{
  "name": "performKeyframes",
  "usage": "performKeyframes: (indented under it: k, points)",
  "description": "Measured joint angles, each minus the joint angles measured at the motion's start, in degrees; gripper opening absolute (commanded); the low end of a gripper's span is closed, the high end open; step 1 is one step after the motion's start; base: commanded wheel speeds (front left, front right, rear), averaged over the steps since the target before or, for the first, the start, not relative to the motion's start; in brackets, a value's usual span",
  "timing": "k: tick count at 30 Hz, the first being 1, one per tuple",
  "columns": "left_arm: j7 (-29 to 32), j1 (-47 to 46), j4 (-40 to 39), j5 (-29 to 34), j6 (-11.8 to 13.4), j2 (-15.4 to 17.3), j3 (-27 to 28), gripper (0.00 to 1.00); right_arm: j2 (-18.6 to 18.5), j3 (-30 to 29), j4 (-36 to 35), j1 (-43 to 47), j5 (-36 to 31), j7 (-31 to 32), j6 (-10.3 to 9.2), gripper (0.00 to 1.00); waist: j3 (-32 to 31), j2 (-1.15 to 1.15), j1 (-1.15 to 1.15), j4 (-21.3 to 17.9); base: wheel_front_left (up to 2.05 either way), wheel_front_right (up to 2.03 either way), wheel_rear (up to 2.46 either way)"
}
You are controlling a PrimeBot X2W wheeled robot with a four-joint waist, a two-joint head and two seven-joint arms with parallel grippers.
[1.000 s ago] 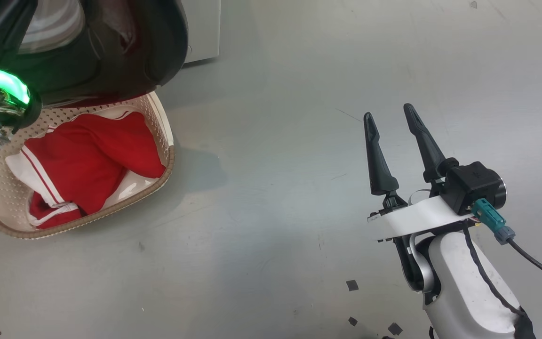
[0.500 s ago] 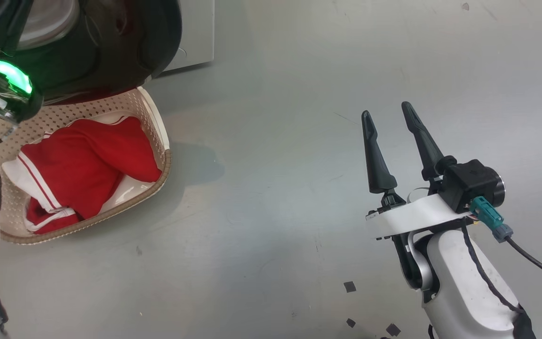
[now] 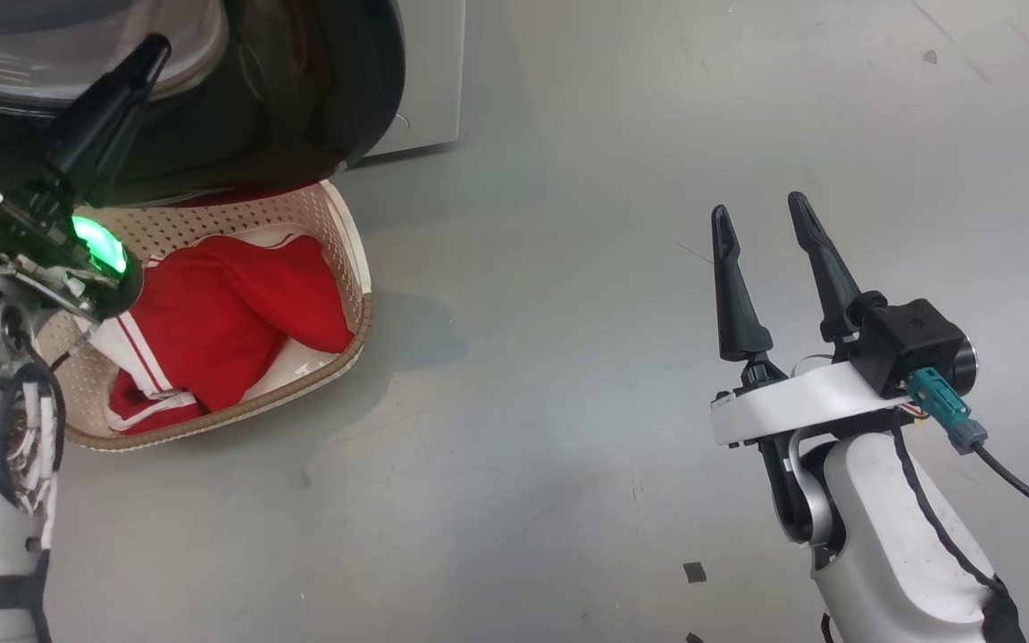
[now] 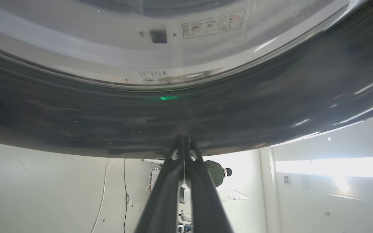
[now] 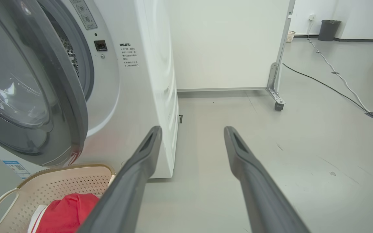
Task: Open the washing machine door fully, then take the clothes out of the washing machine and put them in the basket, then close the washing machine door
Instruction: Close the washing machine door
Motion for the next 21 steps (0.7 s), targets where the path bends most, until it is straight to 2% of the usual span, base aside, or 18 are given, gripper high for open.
performKeyframes:
  k: [6,8,9,10,11,21]
  points:
    - [-2.37,5.76,0.02,-0.44,-0.45,-0.89,3.11,0.0,-0.01,-0.32,0.9,0.4,-0.1,0.0,0.0,1.0,-1.95,0.0,0.0,2.19,0.0,0.0,0.0]
    - [-3.2,8.93,-0.57,-0.45,-0.48,-1.99,4.53,0.39,0.0,-0.43,1.45,1.05,-0.18,0.0,0.0,1.0,-3.07,0.0,0.0,3.24,0.0,0.0,0.0]
    - [-3.54,10.02,-0.82,-0.45,-0.48,-2.36,4.79,0.49,-0.02,-0.54,1.58,1.24,-0.42,0.0,0.0,1.0,-3.44,0.0,0.0,3.61,0.0,0.0,0.0]
    - [-3.58,11.12,-1.48,-0.45,-0.48,-2.71,5.33,0.77,-0.03,-0.57,1.8,1.33,-0.56,-0.01,0.0,1.0,-3.83,0.0,0.0,3.94,0.0,0.0,0.0]
    - [-4.02,12.16,-2.4,-0.44,-0.48,-3.11,5.8,1.0,-0.01,-0.71,1.97,1.52,-0.62,0.0,0.01,1.0,-4.22,0.0,0.0,4.29,0.0,0.0,0.0]
    - [-10.36,22.49,-6.69,4.03,-0.48,-4.65,10.65,1.0,-0.03,-0.83,4.11,3.81,-1.19,0.0,0.6,1.0,-8.46,0.0,0.0,6.98,0.0,0.0,0.0]
